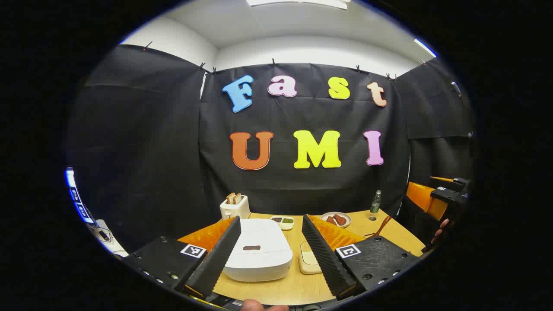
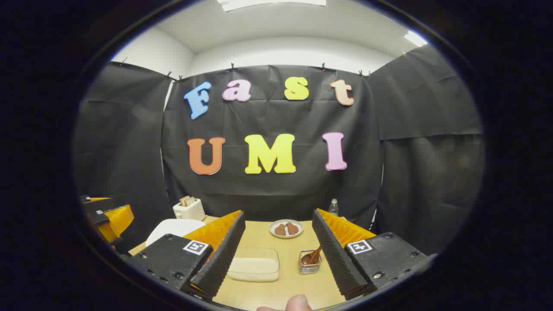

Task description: Close the left gripper, press the button to open the rice cooker; take a wooden spoon from the chopstick holder with the right hand, scoop a spoonful of rice and pour it into the rice cooker, then put the wooden spoon back into the chopstick holder.

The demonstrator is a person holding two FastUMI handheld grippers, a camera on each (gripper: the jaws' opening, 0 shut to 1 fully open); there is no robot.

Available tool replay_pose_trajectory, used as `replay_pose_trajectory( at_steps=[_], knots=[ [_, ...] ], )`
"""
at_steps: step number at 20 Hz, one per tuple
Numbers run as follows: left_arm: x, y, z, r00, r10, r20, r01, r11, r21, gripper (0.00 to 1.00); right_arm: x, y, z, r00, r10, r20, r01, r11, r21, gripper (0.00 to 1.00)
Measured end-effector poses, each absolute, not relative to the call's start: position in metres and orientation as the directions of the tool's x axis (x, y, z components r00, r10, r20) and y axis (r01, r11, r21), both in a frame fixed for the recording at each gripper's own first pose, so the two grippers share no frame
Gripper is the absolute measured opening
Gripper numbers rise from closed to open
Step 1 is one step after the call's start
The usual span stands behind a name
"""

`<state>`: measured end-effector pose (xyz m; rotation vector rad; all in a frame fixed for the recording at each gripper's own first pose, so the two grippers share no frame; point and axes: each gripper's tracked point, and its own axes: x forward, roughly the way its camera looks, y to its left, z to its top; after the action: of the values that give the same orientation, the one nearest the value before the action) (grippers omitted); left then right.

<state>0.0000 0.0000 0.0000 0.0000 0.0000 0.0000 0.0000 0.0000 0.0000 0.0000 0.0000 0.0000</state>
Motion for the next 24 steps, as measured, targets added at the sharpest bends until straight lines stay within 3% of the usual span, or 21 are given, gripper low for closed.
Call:
replay_pose_trajectory(
  at_steps=[24],
  knots=[
    [0.009, -0.017, 0.001, 1.000, -0.030, 0.008, 0.030, 0.999, -0.025, 0.94, 0.006, -0.022, 0.003, 0.999, -0.034, 0.006, 0.034, 0.999, 0.006, 1.00]
  ],
)
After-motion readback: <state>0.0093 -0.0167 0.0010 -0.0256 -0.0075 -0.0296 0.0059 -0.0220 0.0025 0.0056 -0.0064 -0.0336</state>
